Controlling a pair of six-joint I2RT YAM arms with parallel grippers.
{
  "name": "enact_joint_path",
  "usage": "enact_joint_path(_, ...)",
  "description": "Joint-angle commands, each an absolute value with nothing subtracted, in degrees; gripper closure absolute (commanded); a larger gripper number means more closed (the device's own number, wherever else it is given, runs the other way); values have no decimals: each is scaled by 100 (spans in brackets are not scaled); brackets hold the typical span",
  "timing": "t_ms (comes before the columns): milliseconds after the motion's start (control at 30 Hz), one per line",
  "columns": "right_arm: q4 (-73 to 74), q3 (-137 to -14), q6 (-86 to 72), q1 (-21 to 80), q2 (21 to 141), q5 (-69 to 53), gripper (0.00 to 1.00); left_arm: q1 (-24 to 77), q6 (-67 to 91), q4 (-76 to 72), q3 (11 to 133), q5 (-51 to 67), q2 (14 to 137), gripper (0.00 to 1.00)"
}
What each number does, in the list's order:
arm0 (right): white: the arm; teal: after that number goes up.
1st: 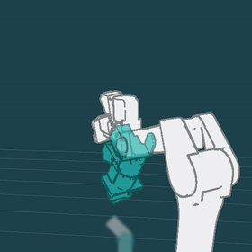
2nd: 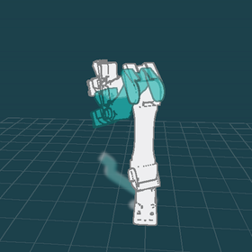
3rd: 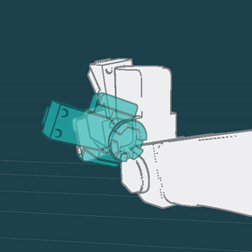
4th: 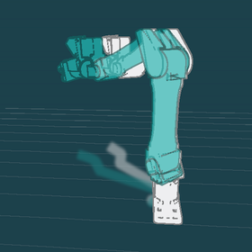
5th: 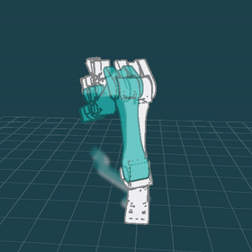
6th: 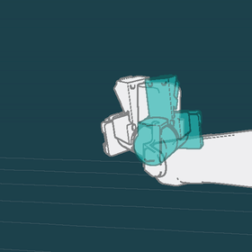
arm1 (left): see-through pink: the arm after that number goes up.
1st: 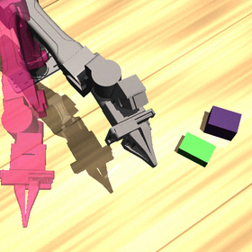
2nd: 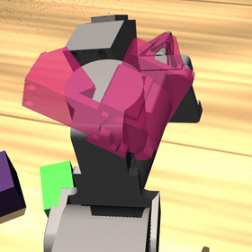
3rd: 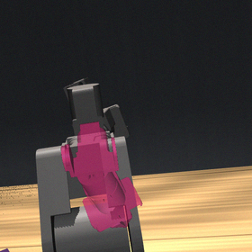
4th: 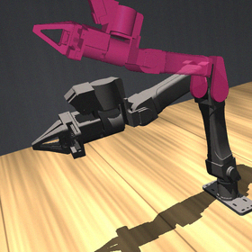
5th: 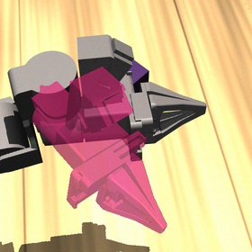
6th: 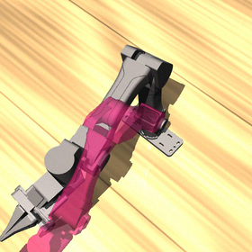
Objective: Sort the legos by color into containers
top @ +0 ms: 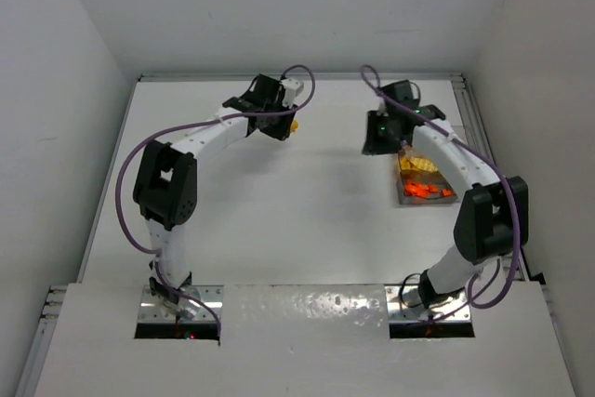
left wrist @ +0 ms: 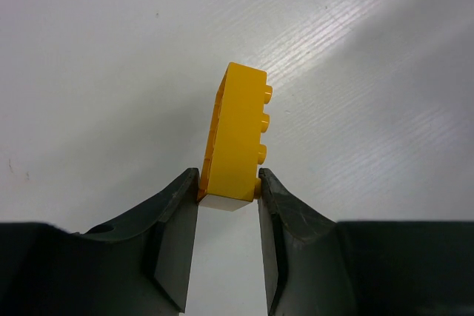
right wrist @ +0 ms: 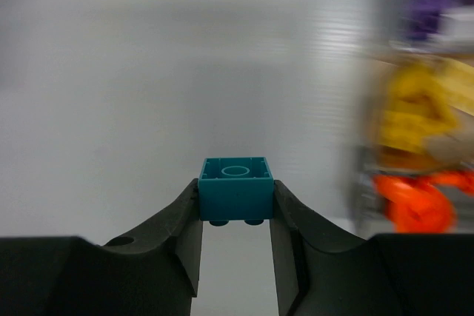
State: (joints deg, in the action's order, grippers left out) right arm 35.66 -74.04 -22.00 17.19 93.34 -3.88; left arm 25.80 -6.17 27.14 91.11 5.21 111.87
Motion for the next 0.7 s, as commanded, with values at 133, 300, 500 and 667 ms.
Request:
enact_joint_path(133, 4072, -6921, -4146, -614, 8421, 1819, 100, 2602, -598, 2900, 9325, 703, 11136, 100)
enact_joint_path(300, 3306, -6522, -4744, -808, 8252, 3361, 100, 2602, -545, 2857, 9299, 756, 11013, 100)
enact_joint_path(500, 2215, -6502, -4957, -1125, 8674, 3841, 100, 2602, -589, 2812, 9088, 853, 10811, 100)
enact_joint_path(667, 2056, -7109, -5097, -1265, 9588, 3973, 100, 2593, -624, 2821, 9062, 905, 10793, 100)
